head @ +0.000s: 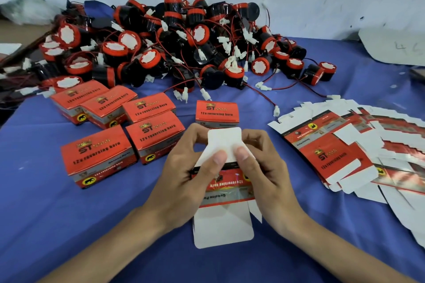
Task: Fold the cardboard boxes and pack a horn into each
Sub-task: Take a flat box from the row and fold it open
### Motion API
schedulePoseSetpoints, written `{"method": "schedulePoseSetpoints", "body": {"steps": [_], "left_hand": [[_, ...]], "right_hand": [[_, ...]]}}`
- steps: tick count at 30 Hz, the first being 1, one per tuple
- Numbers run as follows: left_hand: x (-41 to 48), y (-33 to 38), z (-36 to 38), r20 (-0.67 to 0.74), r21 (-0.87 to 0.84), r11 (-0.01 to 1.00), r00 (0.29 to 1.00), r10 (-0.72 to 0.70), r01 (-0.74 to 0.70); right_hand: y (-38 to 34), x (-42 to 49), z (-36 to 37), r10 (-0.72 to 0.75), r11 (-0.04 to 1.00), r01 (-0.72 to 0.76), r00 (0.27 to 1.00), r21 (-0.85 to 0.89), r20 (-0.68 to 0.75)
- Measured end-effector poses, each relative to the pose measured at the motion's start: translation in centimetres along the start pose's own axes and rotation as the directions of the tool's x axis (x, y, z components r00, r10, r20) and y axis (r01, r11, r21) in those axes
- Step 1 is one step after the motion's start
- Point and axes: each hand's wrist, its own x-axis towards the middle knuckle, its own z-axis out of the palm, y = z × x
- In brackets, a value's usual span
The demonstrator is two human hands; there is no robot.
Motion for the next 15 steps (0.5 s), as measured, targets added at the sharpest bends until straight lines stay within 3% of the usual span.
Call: {"method": "schedulePoseSetpoints", "body": {"steps": [3,6,7,11,15], "left_hand": [[-0.24,-0.24,0.26,-0.114,0.118,0.992,0.992,0.058,-0.044],[-0.19,0.05,0.23,-0.194,0.005,1.000,0.981,0.025,-0.025],[-0.16,0.07,0.17,-0.193,-0.016,1.000,0.981,0.019,-0.022],[-0.07,-0.12,-0.12,-0.163,0.206,0.972,0.975,0.149,-0.114],[-0.11,-0.47,-0.07,-0.203,0.226,0.966,0.964,0.170,-0.122]], "right_hand": [[-0.17,-0.03,-0.17,-0.049,0.999,0.048,0.998,0.021,0.037],[-0.30,-0.05,-0.14,-0.086,0.996,0.086,0.995,0.005,0.041],[-0.24,-0.07,-0.09,-0.074,0.997,0.074,0.997,0.022,0.038],[0.11,-0.07,0.21,-0.085,0.996,0.086,0.996,0.038,-0.010],[0.28,-0.11,0.30,-0.016,0.995,0.018,1.000,0.100,-0.021]]}}
